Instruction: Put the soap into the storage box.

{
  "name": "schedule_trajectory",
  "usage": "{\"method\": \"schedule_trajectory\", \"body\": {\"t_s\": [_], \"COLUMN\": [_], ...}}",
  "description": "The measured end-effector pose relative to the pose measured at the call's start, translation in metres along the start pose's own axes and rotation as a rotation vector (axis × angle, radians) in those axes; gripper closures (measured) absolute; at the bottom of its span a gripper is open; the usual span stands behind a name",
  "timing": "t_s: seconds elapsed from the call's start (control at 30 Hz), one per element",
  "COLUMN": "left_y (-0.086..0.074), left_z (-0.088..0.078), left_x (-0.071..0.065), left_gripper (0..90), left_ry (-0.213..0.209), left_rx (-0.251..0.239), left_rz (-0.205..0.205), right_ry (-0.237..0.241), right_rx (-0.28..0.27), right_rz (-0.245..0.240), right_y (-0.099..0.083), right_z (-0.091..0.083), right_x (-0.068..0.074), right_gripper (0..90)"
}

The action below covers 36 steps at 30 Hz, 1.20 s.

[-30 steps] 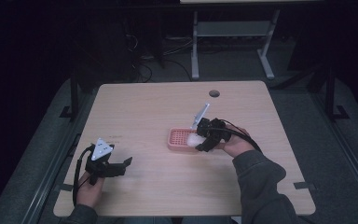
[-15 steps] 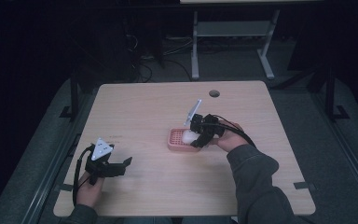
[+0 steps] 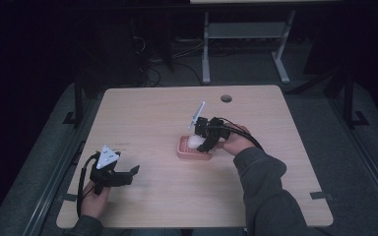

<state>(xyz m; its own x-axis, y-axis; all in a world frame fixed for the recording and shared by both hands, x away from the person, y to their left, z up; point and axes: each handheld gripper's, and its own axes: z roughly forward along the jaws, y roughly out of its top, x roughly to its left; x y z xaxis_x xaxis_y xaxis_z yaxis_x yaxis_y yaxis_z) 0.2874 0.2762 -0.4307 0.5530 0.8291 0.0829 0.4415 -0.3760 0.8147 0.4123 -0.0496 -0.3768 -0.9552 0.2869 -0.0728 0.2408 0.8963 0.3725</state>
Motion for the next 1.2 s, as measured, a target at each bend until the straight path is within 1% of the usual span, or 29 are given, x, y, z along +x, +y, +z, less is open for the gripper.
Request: {"method": "schedule_trajectory", "body": {"t_s": [0.27,0.3,0.43,0.5,0.63,0.8,0.97,1.03,1.07,1.2], "left_y": [0.0,0.0,0.0,0.0,0.001,0.001,0.001,0.001,0.001,0.001], "left_z": [0.0,0.0,0.0,0.0,0.0,0.0,-0.001,-0.001,-0.001,-0.001], "left_x": [0.0,0.0,0.001,0.0,0.0,0.0,0.001,0.001,0.001,0.001], "left_gripper": [14.7,14.7,14.7,14.7,14.7,14.7,14.7,14.7,14.7,14.7], "left_ry": [0.001,0.001,0.001,0.0,0.0,0.001,0.001,0.002,0.003,-0.001], "left_rx": [0.002,0.001,0.006,0.004,0.005,0.008,0.01,0.005,0.009,0.003], "left_rz": [0.002,0.002,0.006,0.005,0.005,0.008,0.008,0.003,0.009,0.001], "right_ry": [-0.014,-0.017,-0.008,-0.01,-0.014,-0.01,-0.005,-0.01,-0.012,-0.011], "right_rx": [0.01,0.022,0.031,0.039,0.04,0.051,0.061,0.067,0.068,0.072], "right_rz": [-0.004,-0.002,0.008,0.007,0.023,0.018,0.025,0.028,0.03,0.029], "right_y": [0.006,0.007,0.008,0.009,0.01,0.012,0.013,0.014,0.014,0.016], "right_z": [0.009,0.014,0.021,0.024,0.028,0.034,0.041,0.044,0.045,0.049], "right_x": [-0.004,-0.004,-0.007,-0.008,-0.01,-0.011,-0.014,-0.015,-0.015,-0.016], "right_gripper": [48.6,48.6,48.6,48.6,48.6,48.5,48.5,48.4,48.4,48.4]}}
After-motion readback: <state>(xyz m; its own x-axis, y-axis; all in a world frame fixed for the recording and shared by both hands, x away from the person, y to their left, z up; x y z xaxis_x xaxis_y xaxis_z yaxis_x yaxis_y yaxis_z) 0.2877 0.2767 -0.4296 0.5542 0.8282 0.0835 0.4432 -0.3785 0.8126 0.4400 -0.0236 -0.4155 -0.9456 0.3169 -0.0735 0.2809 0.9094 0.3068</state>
